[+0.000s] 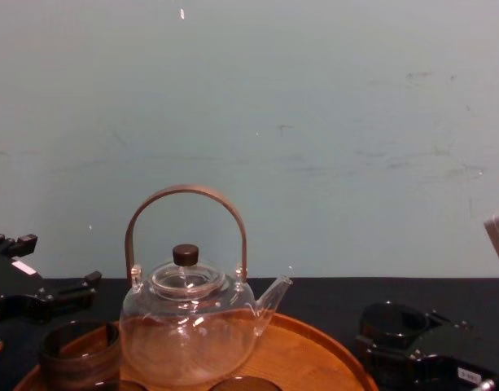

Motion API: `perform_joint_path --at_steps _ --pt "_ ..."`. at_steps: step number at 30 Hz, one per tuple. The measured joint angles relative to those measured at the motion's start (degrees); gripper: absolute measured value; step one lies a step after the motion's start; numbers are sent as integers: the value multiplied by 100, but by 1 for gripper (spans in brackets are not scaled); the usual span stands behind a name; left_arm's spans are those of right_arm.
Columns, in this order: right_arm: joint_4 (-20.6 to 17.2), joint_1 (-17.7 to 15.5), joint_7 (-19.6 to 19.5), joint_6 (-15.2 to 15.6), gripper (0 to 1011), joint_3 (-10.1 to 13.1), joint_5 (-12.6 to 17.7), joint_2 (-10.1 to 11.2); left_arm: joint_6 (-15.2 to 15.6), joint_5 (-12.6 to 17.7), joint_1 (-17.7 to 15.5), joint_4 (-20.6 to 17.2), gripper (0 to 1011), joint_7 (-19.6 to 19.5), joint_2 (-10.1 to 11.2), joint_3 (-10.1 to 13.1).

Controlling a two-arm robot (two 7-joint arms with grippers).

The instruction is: Pick up the glass from the table and place it on the tray.

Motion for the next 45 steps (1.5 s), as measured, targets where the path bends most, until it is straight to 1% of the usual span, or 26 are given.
perform_joint_path --at_steps 30,34,39,42,45 --pt "0 0 0 0 911 0 0 0 0 0 0 0 1002 0 0 0" --pt "16 12 96 5 911 0 35 25 0 0 0 0 1001 0 0 0" --pt "-151 -39 187 81 911 -7 85 101 0 0 0 0 1001 0 0 0" --pt "-465 -150 233 146 911 -7 152 184 0 0 0 0 1001 0 0 0" --pt "-690 -235 257 173 911 -8 194 239 0 0 0 0 1002 0 0 0"
